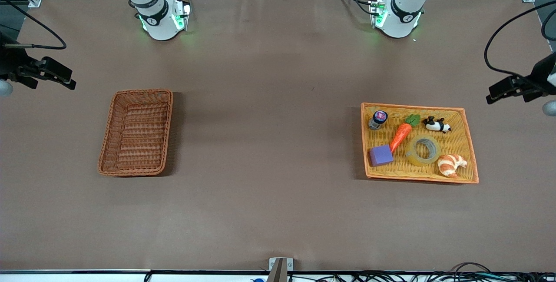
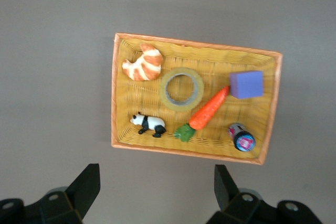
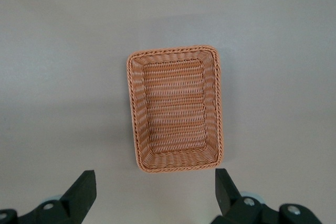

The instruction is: Move tape to another basket

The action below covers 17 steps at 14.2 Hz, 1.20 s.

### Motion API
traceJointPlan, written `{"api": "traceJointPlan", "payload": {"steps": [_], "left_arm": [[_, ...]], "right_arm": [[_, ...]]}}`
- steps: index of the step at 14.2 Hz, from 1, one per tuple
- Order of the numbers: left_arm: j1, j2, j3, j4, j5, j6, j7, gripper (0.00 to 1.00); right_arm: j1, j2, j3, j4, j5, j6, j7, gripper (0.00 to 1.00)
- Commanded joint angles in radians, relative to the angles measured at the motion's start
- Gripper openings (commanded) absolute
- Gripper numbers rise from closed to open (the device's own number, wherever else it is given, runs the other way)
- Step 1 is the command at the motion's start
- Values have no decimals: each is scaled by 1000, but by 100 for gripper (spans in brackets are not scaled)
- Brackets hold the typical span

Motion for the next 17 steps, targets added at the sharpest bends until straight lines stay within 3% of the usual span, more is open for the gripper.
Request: {"api": "traceJointPlan", "payload": {"steps": [1,7,11,17], "left_arm": [[20,21,0,-72,25,112,7,96],[24,127,0,-256,27,439,25,96],[23,262,-2,-257,97,480,25,96],[21,354,-3,-273,100,522,25,94]], "right_arm": [[-12,-6,7,-6,17,-1,-11,100],[-12,-8,7,-7,17,-2,-11,100],[-12,-8,9,-7,17,-2,-10,100],[-12,-6,9,-7,17,-2,-11,100]]}}
